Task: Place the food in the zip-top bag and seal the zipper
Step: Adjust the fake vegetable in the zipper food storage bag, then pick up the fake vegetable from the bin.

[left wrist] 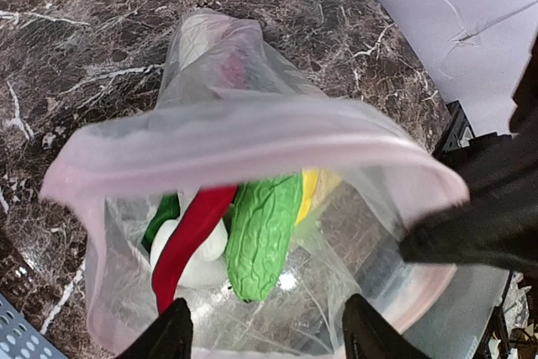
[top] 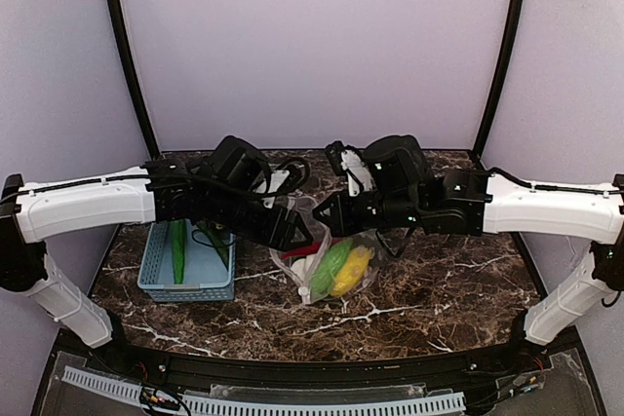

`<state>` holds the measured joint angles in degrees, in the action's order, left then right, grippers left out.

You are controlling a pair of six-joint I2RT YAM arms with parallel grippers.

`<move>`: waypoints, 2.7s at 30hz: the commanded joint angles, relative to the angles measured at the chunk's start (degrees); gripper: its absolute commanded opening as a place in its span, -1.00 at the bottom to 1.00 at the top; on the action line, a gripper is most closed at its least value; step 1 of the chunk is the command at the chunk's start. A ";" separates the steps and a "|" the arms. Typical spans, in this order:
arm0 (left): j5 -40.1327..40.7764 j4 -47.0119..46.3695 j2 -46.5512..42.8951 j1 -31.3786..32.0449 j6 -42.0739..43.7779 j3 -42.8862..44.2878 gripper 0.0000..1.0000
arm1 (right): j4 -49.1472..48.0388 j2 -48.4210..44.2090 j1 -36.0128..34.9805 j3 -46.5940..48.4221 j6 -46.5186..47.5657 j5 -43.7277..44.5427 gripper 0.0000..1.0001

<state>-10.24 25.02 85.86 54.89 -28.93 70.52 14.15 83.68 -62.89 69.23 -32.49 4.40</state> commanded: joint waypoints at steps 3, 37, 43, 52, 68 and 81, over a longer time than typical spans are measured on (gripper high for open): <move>-2.21 9.72 -9.35 -1.28 0.23 0.72 0.42 | -1.32 -1.54 -0.39 -0.67 -0.69 1.68 -1.00; 15.04 9.35 -21.70 -34.37 -4.31 -30.43 0.26 | -1.68 -3.45 1.32 -1.82 0.16 0.66 -1.00; 14.17 6.26 -19.37 -36.59 -3.98 -33.03 0.21 | -1.71 -3.84 1.48 -2.19 0.10 0.60 -1.00; 12.31 2.88 -15.54 -37.88 -3.23 -34.54 0.05 | -1.69 -4.41 1.73 -2.52 0.02 0.58 -1.00; 14.07 1.83 -9.87 -38.28 -2.46 -34.84 -0.23 | -1.59 -4.67 1.84 -2.52 0.02 0.43 -1.00; 14.63 1.38 -8.71 -38.46 -2.27 -36.32 -0.53 | -1.50 -5.41 1.92 -3.11 -0.05 0.56 -1.00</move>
<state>4.19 26.15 76.58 16.86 -31.66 35.73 13.89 80.12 -61.43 67.05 -32.67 4.73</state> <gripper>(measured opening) 0.262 0.006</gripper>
